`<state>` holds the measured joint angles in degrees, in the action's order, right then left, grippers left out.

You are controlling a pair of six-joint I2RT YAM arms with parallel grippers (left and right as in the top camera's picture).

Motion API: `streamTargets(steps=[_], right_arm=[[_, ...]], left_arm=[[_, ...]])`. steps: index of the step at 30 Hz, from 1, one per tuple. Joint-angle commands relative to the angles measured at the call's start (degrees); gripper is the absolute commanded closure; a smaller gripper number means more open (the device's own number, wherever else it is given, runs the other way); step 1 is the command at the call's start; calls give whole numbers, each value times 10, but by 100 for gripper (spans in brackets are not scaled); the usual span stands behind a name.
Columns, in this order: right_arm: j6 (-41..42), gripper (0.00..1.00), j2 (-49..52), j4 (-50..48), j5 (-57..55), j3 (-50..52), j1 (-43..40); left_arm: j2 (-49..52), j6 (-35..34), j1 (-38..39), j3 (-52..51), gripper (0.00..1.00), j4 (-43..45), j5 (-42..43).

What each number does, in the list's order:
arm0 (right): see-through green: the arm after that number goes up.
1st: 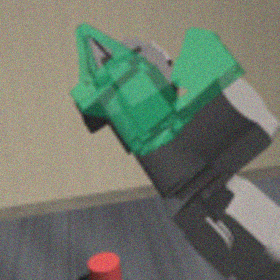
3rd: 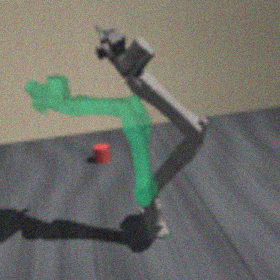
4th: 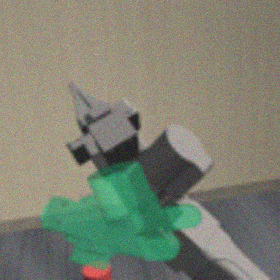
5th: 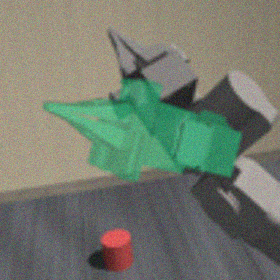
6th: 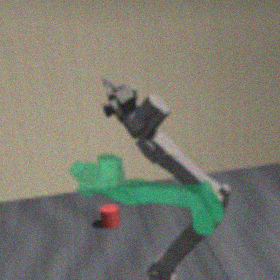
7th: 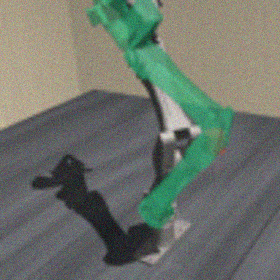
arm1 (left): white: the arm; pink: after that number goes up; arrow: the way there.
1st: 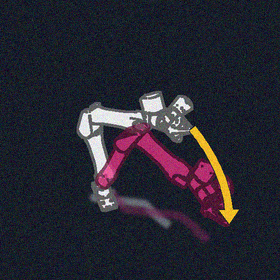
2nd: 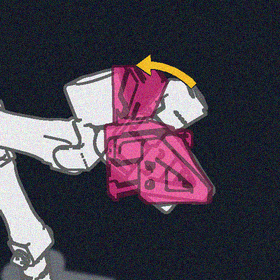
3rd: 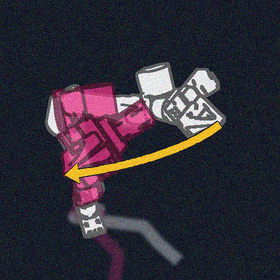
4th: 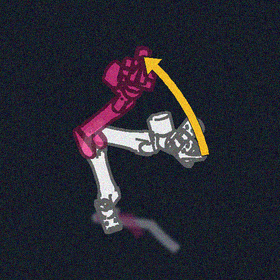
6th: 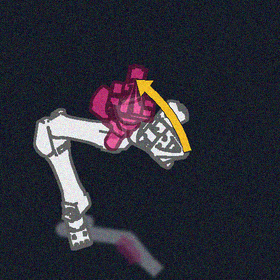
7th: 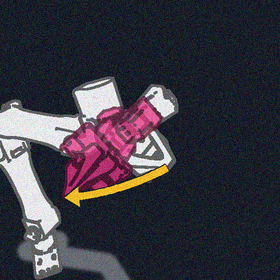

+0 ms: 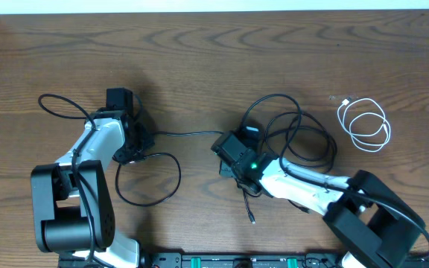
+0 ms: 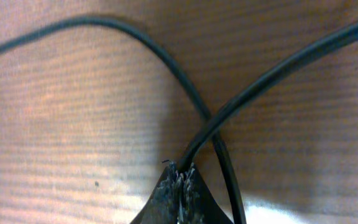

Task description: Untangle cables

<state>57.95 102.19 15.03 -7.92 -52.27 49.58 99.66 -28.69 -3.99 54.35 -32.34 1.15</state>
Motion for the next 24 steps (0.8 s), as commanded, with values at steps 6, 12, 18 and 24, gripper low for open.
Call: streamTargets(steps=[6,12,18,24], right_arm=[[-204,99,-188,-38,220,2,-48],[-211,99,-297,-45,330,2,-148],[-221,99,-313,-7,387,2,-275],[-258,99,-307,43,488,3,-396]], left_arm=[[7,-5,-2,1,46,-1,-3],[7,-5,-2,1,46,-1,-3],[7,-5,-2,1,46,-1,-3],[7,-5,-2,1,46,-1,-3]])
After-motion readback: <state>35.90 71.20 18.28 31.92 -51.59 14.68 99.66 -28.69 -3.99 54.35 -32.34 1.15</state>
